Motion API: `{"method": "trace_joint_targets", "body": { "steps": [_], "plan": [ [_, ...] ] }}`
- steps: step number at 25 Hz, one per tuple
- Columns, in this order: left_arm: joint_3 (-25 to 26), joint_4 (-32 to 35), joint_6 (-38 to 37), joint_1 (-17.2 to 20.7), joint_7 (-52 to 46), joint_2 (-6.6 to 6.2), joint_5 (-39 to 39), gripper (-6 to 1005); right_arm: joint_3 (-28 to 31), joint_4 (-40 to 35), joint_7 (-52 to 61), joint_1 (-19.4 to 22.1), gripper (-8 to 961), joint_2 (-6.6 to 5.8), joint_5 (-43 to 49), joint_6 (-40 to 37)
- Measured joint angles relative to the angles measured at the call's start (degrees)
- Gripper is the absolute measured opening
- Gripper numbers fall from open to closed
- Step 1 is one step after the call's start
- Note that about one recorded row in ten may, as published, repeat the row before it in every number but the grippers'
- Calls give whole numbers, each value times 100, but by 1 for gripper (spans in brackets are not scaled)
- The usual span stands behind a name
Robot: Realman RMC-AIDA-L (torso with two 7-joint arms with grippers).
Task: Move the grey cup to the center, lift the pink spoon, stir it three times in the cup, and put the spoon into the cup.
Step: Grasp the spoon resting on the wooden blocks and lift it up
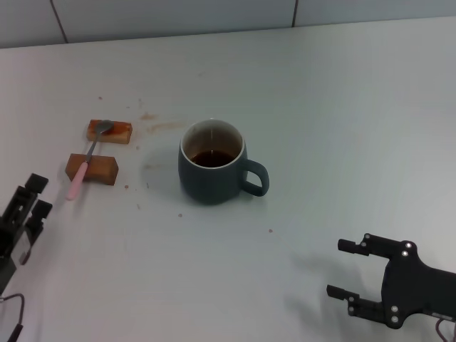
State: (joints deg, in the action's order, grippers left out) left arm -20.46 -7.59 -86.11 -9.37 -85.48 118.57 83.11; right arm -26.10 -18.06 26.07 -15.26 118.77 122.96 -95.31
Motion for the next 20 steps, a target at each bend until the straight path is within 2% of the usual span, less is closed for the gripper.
{"method": "trace_joint_targets", "body": {
  "steps": [20],
  "plan": [
    [23, -280, 614, -366, -79, 5, 4, 740, -9, -127, 140, -91, 666, 8, 10, 15]
  ]
}}
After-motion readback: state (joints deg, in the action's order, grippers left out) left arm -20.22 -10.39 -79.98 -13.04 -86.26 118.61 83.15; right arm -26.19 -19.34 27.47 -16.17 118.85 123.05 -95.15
